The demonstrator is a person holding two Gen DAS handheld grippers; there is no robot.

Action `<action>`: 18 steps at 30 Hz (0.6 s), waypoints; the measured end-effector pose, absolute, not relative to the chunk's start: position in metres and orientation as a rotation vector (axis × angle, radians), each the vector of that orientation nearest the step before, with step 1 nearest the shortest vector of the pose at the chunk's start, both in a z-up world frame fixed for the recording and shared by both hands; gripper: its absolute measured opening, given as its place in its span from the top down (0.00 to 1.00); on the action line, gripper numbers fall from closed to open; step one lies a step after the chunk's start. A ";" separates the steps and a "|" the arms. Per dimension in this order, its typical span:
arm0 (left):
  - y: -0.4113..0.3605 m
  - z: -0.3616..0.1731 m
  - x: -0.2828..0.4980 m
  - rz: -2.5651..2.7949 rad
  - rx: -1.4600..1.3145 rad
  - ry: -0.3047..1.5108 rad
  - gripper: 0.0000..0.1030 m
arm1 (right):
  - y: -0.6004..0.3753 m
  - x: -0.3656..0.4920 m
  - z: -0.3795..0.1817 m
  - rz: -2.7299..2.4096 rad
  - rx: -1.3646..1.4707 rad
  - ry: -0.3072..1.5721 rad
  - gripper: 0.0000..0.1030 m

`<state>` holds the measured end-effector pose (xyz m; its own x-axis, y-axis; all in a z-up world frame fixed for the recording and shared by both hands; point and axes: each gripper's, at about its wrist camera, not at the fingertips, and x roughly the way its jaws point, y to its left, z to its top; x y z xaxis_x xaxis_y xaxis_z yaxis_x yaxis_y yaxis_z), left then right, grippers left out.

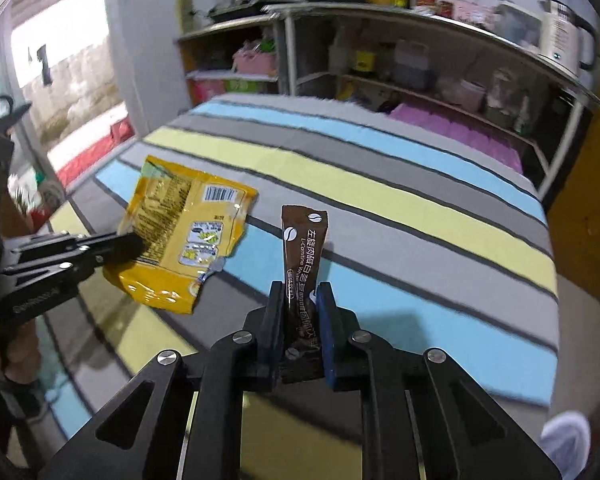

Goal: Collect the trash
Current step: 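Grasp the yellow packet with the left tool while the right tool grasps the brown bar, then carry the yellow packet and brown bar over the bin and open both tools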

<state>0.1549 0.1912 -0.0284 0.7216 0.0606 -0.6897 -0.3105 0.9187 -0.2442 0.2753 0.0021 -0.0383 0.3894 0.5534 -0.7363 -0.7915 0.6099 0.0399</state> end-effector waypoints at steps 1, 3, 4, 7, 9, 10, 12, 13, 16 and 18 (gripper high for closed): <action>0.188 -0.026 0.153 0.202 -0.358 0.731 0.94 | -0.002 0.272 -0.036 0.870 -0.331 0.781 0.84; 0.182 -0.020 0.148 0.183 -0.357 0.714 0.94 | -0.016 0.263 -0.031 0.852 -0.299 0.773 0.84; 0.177 -0.017 0.145 0.171 -0.353 0.704 0.94 | -0.024 0.257 -0.029 0.840 -0.284 0.768 0.84; 0.165 -0.007 0.139 0.142 -0.341 0.683 0.94 | -0.044 0.243 -0.023 0.805 -0.252 0.756 0.84; 0.155 0.001 0.135 0.121 -0.329 0.669 0.94 | -0.059 0.234 -0.020 0.775 -0.235 0.749 0.84; 0.151 0.004 0.134 0.111 -0.325 0.663 0.94 | -0.064 0.231 -0.019 0.764 -0.229 0.747 0.84; 0.140 0.011 0.131 0.085 -0.315 0.653 0.94 | -0.080 0.225 -0.016 0.738 -0.211 0.741 0.84; 0.133 0.014 0.131 0.074 -0.309 0.650 0.94 | -0.090 0.222 -0.014 0.719 -0.199 0.737 0.84; 0.113 0.021 0.131 0.026 -0.287 0.644 0.94 | -0.115 0.213 -0.011 0.665 -0.172 0.733 0.84; 0.097 0.025 0.133 -0.012 -0.270 0.643 0.94 | -0.134 0.209 -0.009 0.627 -0.154 0.731 0.84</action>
